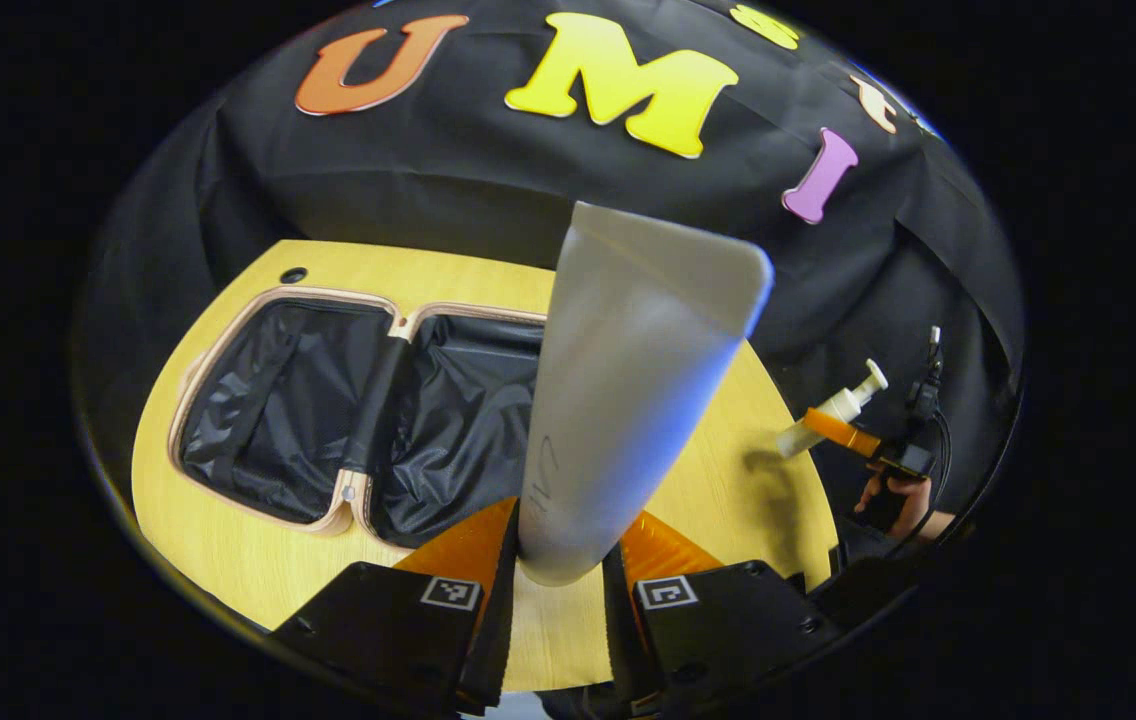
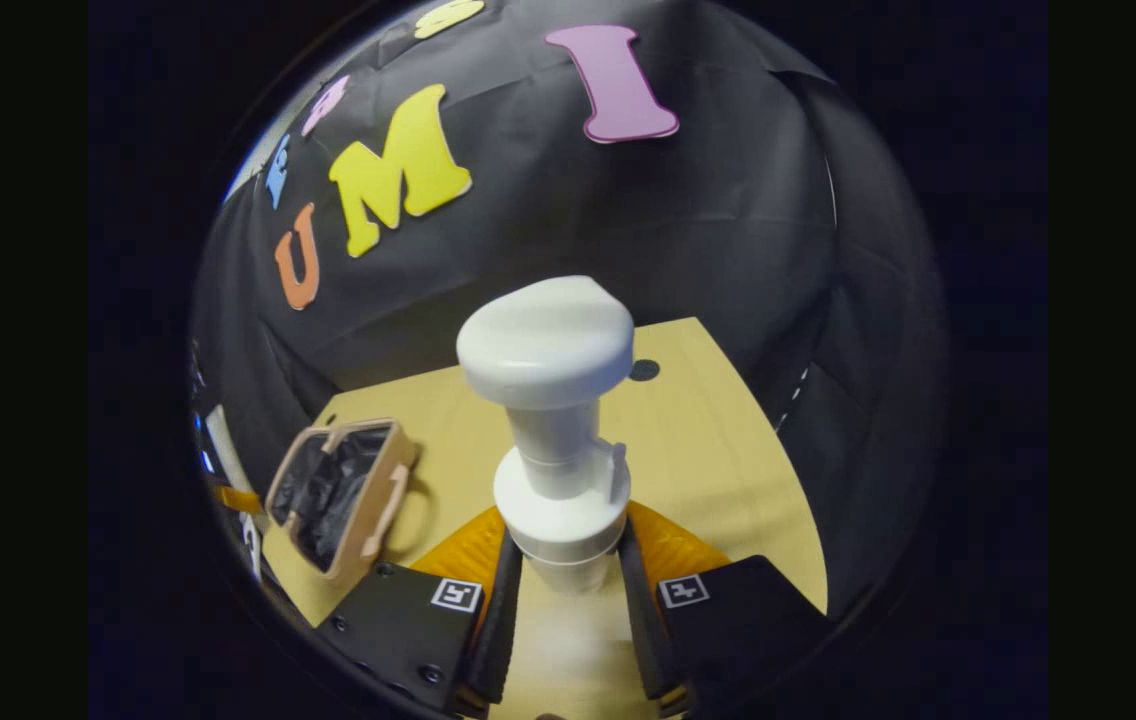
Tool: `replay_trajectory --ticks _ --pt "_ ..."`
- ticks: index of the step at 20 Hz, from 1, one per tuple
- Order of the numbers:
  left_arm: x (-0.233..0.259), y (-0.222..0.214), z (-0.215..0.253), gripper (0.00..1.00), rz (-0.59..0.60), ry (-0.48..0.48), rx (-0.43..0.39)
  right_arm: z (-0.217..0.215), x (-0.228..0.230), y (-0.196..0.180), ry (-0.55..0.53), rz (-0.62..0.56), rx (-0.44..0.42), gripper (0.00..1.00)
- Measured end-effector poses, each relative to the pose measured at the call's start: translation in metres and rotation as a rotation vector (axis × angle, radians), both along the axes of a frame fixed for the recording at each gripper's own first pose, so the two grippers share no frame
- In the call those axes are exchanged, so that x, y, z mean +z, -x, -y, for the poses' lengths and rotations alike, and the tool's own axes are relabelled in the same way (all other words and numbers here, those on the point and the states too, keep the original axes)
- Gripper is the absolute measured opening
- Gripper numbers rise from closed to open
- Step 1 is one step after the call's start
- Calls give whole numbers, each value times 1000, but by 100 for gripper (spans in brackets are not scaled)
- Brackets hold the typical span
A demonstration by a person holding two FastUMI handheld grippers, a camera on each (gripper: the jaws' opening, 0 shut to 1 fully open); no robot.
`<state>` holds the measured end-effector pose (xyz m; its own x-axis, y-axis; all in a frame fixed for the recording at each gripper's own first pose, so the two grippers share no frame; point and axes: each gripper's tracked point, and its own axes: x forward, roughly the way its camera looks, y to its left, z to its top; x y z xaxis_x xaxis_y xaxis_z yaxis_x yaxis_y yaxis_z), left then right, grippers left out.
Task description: First open the suitcase, pack the skin care products into it, and then close the suitcase.
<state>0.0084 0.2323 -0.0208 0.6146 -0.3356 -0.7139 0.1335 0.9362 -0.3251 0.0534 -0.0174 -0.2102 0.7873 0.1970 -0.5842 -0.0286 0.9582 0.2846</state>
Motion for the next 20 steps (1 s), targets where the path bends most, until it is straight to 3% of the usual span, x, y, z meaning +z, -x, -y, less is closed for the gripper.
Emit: replay_trajectory --ticks 7,12,15,20 --pt "-70 -41 -35 43 -294 13 -148 -46 49 71 -116 -43 76 47" --pt "-132 -63 -47 43 -508 32 -165 -69 70 104 -165 -64 116 47" --pt "-159 -63 -52 43 -639 -7 -167 -80 76 114 -168 -65 140 47" --pt "-159 -61 -54 44 -743 -63 -200 -95 71 123 -210 -105 160 47"
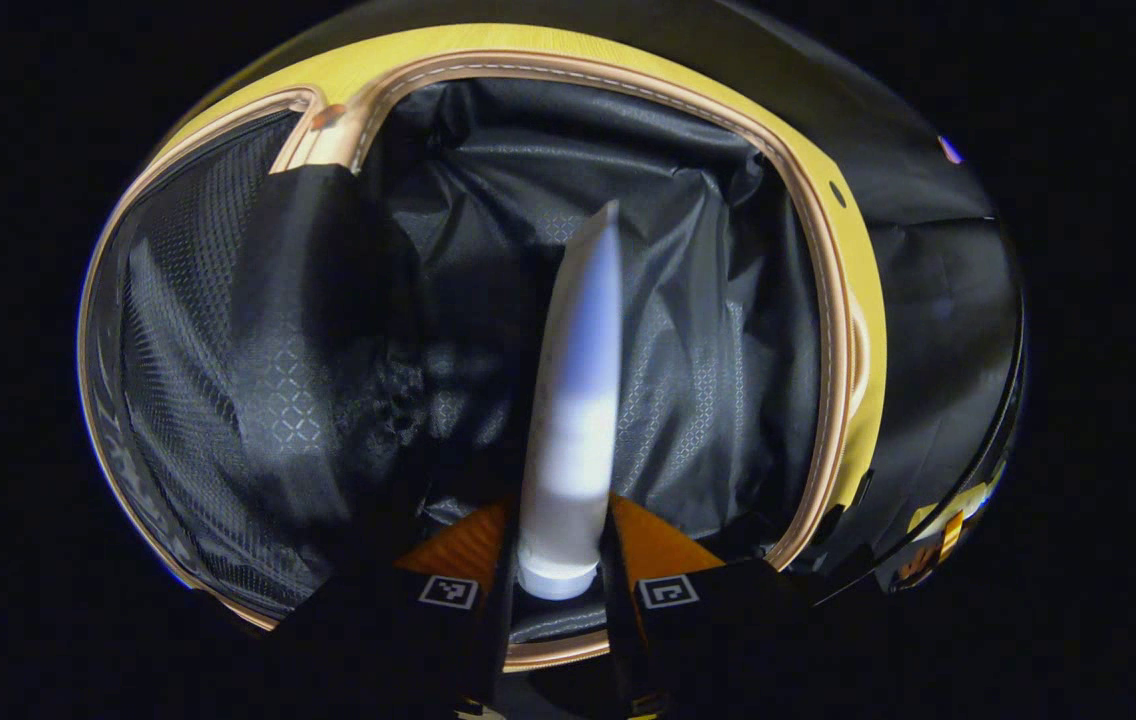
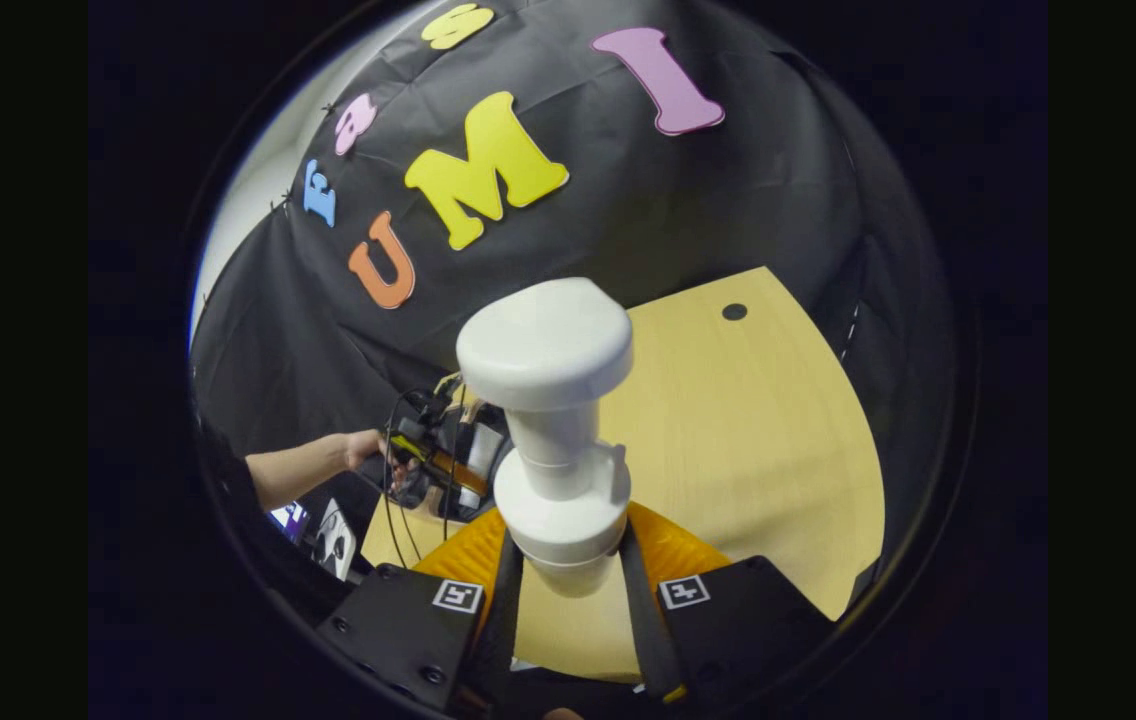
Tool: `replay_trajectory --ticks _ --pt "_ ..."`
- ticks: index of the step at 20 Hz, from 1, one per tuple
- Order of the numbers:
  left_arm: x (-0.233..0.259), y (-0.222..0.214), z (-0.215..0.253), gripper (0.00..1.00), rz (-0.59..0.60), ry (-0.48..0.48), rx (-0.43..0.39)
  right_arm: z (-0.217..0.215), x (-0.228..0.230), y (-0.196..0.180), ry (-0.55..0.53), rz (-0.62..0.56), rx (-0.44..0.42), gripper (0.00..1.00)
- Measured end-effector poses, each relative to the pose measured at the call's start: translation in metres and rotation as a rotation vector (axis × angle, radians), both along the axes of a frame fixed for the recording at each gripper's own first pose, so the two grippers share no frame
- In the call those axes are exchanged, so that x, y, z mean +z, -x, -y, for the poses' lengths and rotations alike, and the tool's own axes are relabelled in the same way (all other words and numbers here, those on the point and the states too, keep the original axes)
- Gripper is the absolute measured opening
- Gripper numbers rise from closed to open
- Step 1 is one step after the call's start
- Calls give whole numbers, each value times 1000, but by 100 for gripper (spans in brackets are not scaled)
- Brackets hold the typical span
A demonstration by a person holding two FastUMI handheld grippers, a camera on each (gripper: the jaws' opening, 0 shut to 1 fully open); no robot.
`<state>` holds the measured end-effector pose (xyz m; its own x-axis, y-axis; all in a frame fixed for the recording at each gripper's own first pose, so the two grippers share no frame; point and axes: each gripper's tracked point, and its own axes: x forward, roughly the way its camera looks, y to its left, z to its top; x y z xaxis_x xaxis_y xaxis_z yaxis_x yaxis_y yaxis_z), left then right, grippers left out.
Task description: First open the suitcase, pack the skin care products into it, and then close the suitcase.
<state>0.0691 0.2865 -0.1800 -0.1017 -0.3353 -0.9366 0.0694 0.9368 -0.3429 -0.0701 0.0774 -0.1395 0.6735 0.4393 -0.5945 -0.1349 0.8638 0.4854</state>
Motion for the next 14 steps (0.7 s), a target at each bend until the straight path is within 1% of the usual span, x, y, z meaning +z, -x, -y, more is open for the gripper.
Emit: replay_trajectory --ticks 4,5,6,7,8,9,10,11,12,13,14 --pt "3 0 3 51 4 -7 22 -8 5 -1 44 26 45 47" --pt "4 0 3 63 13 -9 32 -10 6 -1 53 33 60 47" --pt "7 0 5 59 28 8 46 -14 8 -1 55 38 75 47" --pt "12 0 8 63 38 23 63 -19 9 -1 52 38 91 47" --pt "18 0 8 80 57 21 74 -26 8 -2 51 38 109 45" --pt "25 -1 8 78 86 22 76 -33 9 -4 52 40 127 47" --pt "33 -3 6 85 126 20 77 -41 10 -5 53 43 147 45" --pt "44 -4 4 87 174 15 83 -51 11 -9 52 45 170 47" --pt "60 -5 4 87 229 17 94 -61 13 -12 49 43 193 45" --pt "81 -4 3 87 290 27 110 -72 15 -16 45 38 215 47" --pt "102 0 2 88 357 43 134 -83 16 -21 39 30 236 47"
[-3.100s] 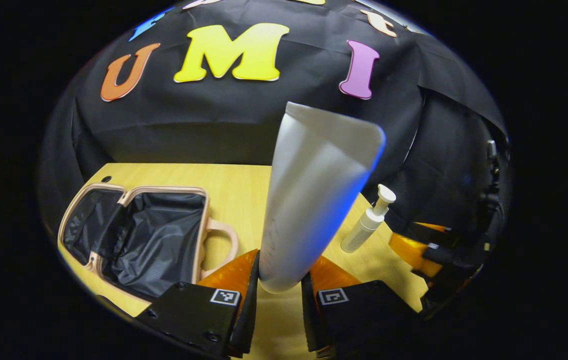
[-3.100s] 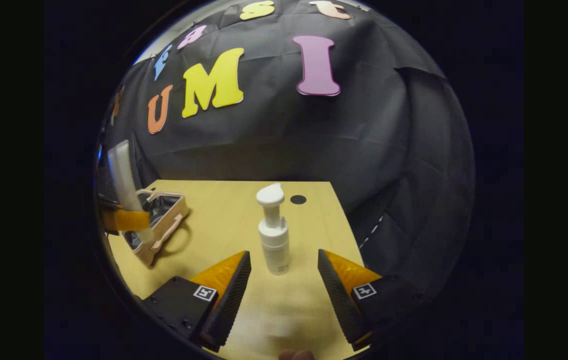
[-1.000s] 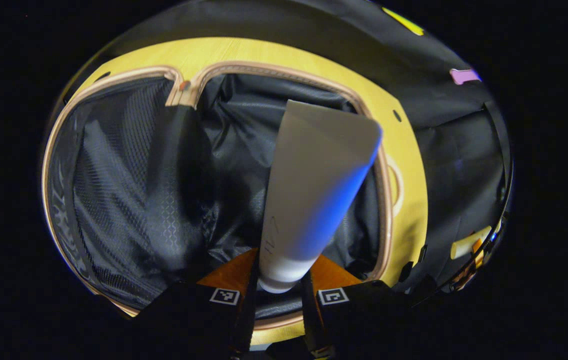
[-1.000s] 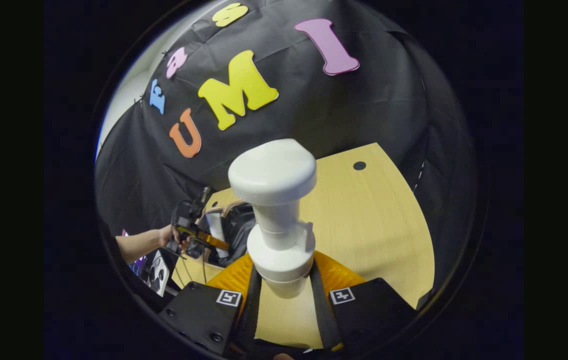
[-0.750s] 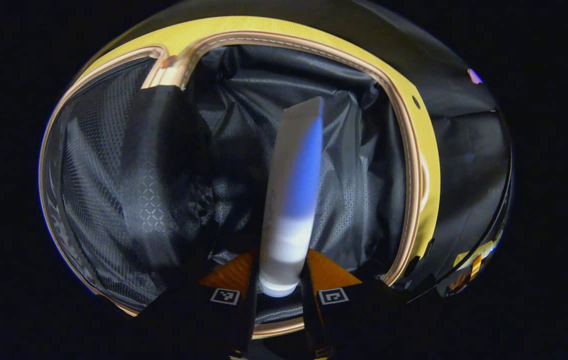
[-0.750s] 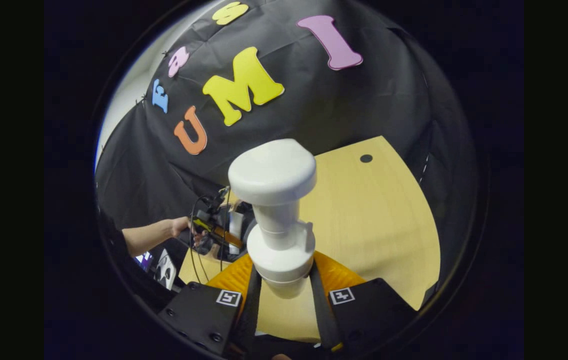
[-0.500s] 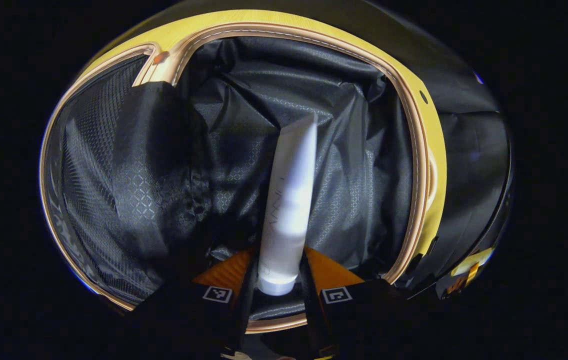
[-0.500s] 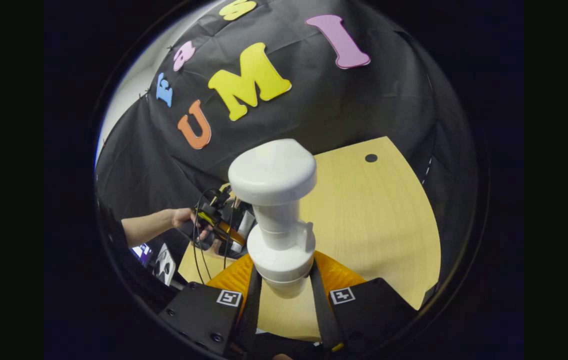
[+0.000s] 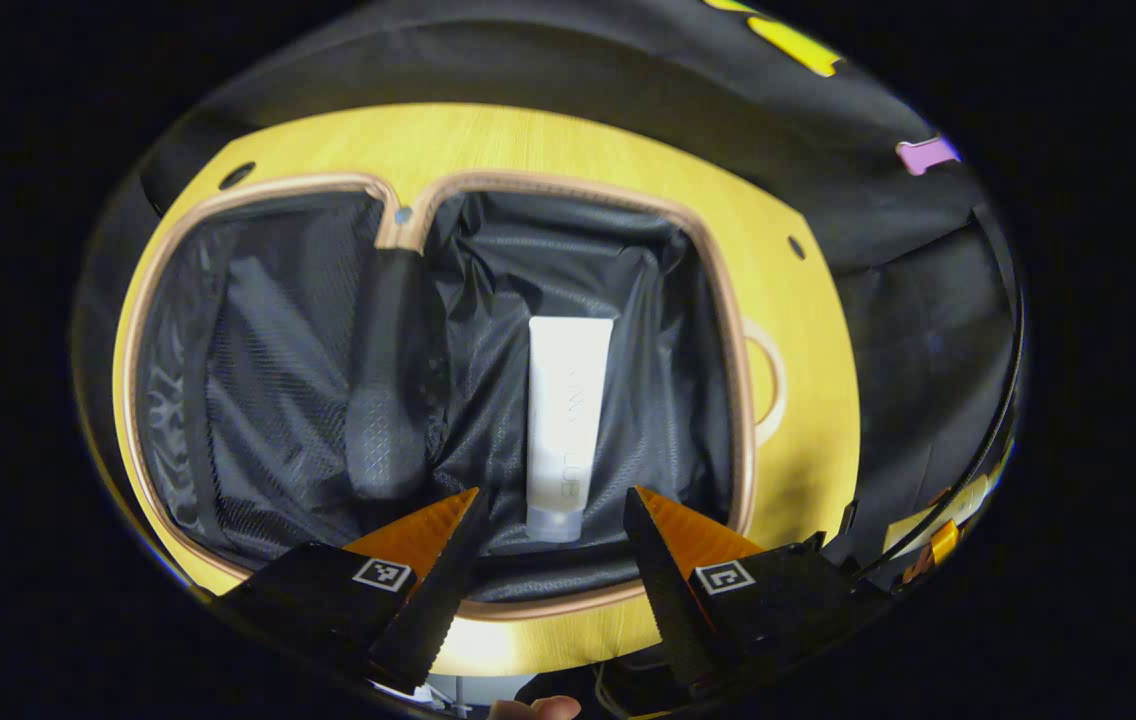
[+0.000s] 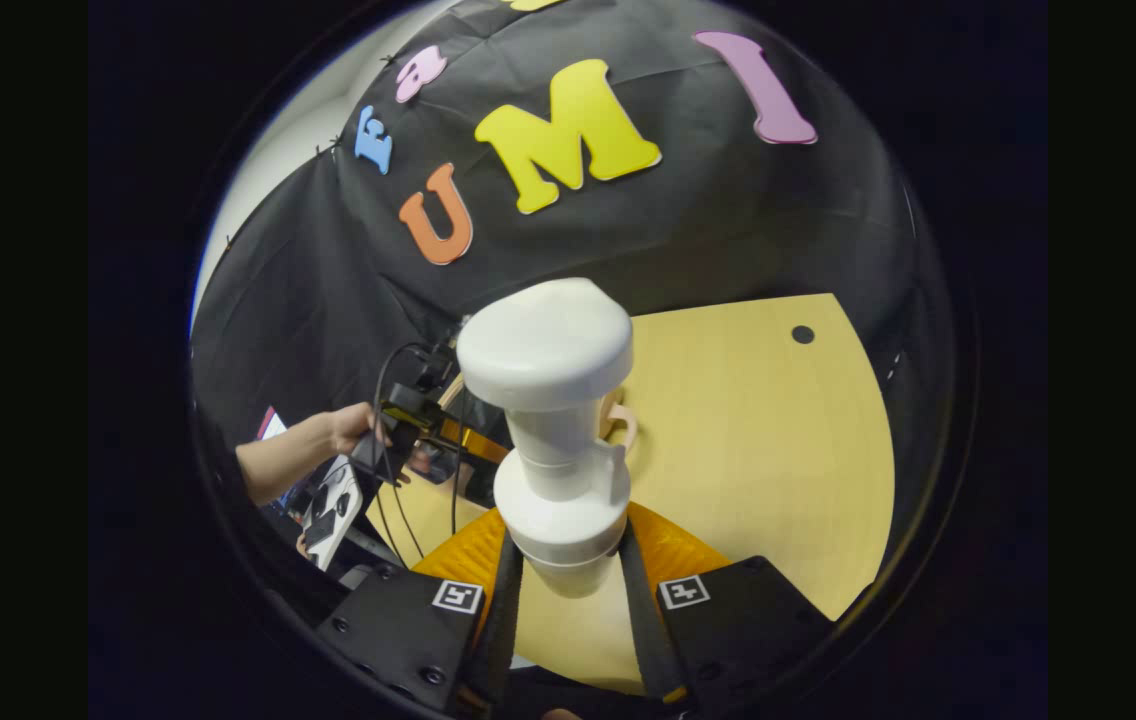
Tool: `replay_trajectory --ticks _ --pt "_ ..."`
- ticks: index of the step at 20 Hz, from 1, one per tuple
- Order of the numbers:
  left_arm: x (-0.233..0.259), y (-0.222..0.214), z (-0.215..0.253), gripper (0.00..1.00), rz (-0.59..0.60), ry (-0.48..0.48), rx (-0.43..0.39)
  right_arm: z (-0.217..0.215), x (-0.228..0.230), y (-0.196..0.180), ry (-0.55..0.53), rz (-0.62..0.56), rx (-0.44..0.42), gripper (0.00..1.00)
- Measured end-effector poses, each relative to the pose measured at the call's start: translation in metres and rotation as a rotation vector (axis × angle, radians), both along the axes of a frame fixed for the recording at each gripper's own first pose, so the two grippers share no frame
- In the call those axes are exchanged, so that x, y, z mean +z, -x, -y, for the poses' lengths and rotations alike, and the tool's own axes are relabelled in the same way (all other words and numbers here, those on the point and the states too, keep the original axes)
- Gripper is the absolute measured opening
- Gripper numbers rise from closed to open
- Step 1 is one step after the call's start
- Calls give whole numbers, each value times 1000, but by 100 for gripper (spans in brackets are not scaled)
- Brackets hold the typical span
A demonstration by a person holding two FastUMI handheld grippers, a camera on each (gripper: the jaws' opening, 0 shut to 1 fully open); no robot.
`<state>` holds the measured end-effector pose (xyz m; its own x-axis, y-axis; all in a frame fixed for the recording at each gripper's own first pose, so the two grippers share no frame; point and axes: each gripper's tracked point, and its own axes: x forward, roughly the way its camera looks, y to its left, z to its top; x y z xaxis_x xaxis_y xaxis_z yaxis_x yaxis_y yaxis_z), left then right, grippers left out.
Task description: First open the suitcase, pack the skin care products into it, and then close the suitcase.
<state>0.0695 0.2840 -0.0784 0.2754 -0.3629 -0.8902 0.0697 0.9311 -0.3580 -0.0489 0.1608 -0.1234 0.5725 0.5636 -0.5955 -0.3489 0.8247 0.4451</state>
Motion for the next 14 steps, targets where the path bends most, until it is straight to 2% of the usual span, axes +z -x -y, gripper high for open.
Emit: replay_trajectory --ticks 2,4,6,8,9,14 --pt "41 9 -4 89 141 38 53 -27 4 -15 -18 -26 40 47" --pt "68 22 -12 96 280 55 119 -55 5 -29 -30 -65 81 47" --pt "84 44 -22 97 381 69 190 -86 -1 -45 -23 -107 123 47" --pt "85 69 -34 97 436 60 257 -113 -15 -58 14 -144 159 44" --pt "87 83 -43 97 465 30 279 -123 -26 -62 43 -178 170 47" --pt "90 148 -64 98 503 -68 284 -155 -110 -83 215 -424 156 47"
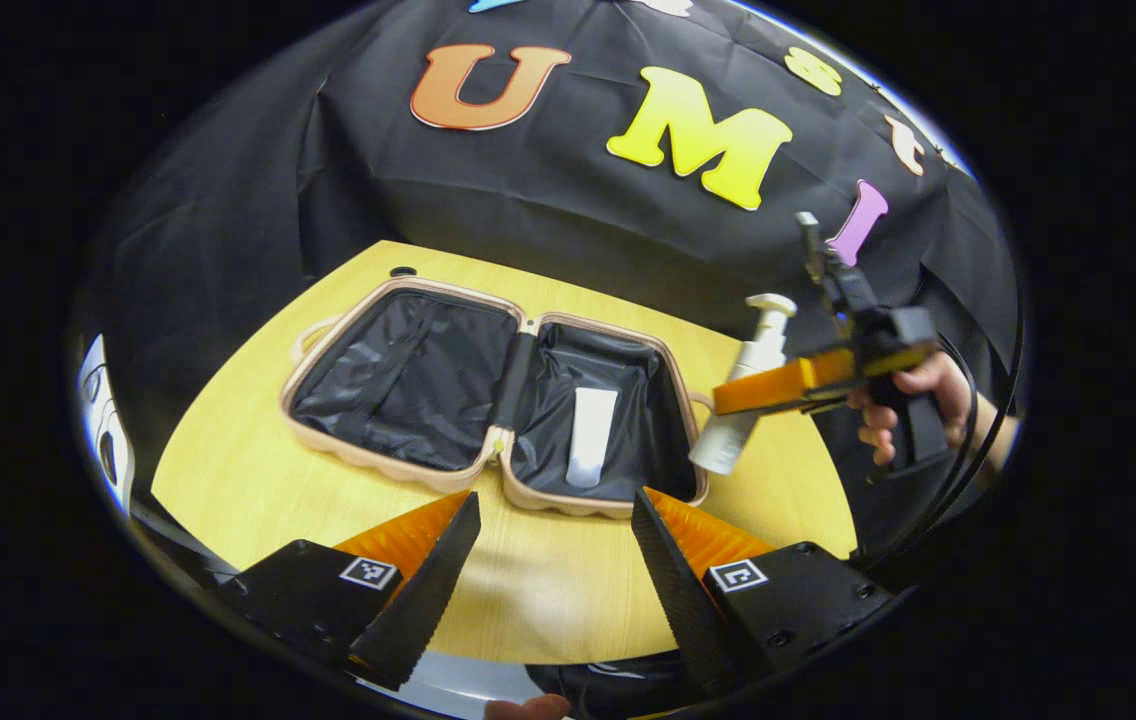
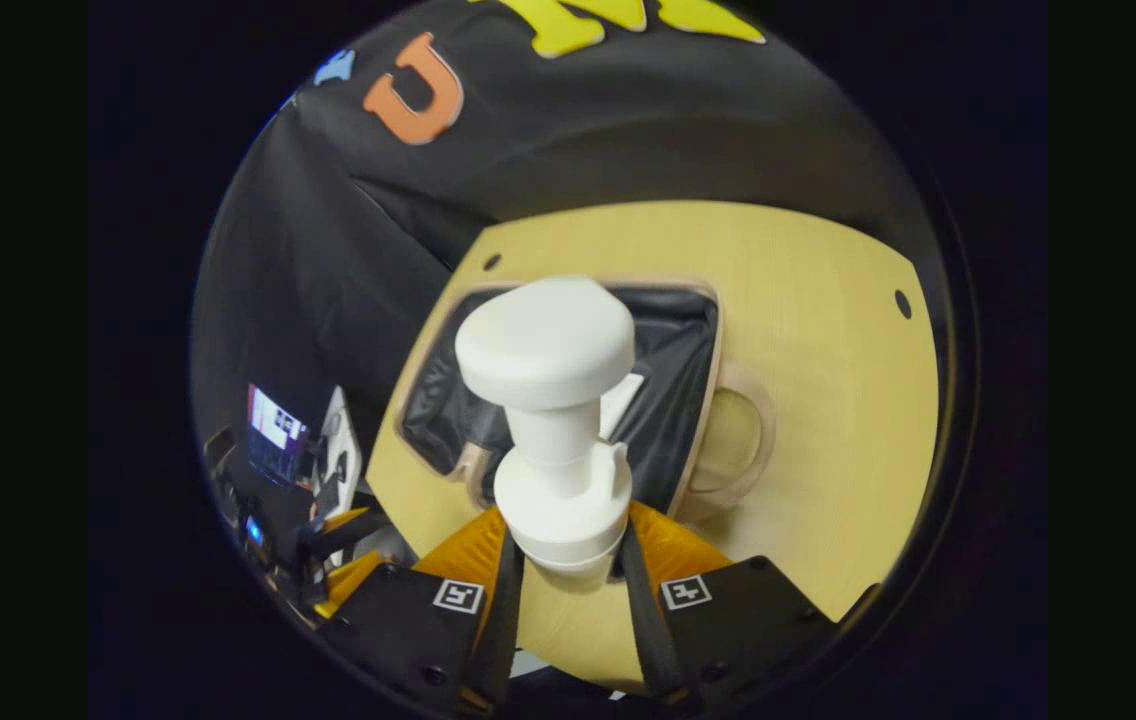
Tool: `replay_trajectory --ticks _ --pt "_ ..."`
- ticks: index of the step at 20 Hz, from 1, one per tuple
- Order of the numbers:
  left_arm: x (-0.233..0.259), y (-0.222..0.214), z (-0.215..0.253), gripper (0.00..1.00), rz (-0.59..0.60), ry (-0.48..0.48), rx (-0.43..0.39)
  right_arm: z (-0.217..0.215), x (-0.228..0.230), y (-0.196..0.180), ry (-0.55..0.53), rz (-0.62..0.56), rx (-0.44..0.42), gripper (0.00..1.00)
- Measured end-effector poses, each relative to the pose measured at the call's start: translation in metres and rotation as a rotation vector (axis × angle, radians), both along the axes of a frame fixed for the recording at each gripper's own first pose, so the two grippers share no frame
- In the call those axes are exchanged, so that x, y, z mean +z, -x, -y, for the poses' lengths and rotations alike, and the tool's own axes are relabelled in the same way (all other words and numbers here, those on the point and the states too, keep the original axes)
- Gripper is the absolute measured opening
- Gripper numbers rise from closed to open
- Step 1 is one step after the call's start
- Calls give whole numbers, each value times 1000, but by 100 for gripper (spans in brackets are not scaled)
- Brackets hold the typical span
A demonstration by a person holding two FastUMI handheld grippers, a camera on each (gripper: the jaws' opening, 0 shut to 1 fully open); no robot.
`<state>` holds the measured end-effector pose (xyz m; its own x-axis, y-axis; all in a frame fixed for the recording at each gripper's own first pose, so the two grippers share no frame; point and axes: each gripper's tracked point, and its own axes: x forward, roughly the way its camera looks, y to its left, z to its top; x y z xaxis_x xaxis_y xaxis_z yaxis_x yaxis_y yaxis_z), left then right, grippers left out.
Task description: First open the suitcase, pack the skin care products into it, and then close the suitcase.
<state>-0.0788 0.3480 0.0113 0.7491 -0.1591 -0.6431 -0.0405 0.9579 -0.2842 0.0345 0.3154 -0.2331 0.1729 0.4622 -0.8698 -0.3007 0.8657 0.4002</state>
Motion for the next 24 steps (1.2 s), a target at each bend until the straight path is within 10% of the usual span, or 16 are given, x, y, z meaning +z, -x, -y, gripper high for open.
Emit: replay_trajectory --ticks 12,24 --pt "8 45 -53 97 10 5 145 -24 -101 -33 204 -286 -304 47" --pt "28 42 -45 97 92 29 134 -29 -100 -45 242 -191 -296 64"
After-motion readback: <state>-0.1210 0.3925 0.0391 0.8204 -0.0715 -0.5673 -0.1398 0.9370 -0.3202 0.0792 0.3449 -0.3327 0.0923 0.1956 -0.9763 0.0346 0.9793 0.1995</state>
